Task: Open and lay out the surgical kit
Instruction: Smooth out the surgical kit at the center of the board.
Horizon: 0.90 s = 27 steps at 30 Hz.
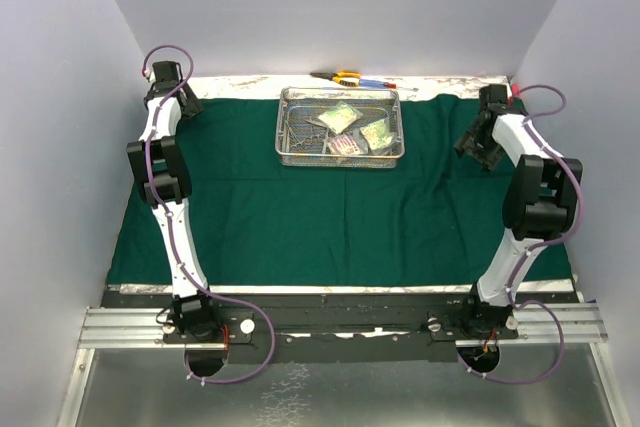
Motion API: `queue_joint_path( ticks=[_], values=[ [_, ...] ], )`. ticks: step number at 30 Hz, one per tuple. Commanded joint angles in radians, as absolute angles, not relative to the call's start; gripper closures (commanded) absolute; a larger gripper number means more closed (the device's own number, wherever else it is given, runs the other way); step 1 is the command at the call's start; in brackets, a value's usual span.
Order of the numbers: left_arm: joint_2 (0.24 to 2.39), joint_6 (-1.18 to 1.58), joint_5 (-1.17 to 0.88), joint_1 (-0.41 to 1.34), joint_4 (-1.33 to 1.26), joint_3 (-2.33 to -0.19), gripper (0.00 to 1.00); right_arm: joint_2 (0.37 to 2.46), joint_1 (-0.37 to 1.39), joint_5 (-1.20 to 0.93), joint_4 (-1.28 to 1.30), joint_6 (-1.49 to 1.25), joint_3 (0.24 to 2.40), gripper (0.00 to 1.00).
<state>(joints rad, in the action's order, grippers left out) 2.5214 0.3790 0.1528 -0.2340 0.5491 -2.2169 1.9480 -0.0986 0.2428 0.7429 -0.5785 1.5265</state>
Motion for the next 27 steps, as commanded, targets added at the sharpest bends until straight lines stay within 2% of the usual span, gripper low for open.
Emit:
queue_joint_path(
  ticks=[1,5,19,27],
  values=[
    [2.599,0.369,0.125,-0.260,0.634,-2.204,0.18,1.916,-0.149,0.246,0.699,-0.613,1.376,0.33],
    [2.601,0.368,0.127,-0.259,0.634,-2.208,0.18,1.933,-0.162,0.254,0.692,-0.597,1.335,0.37],
    [2.624,0.368,0.146,-0.261,0.634,-2.248,0.18,1.884,-0.275,0.326,0.753,-0.665,1.165,0.39],
    [2.636,0.361,0.129,-0.261,0.634,-2.269,0.18,1.905,-0.277,0.272,0.688,-0.571,1.309,0.36]
  ],
)
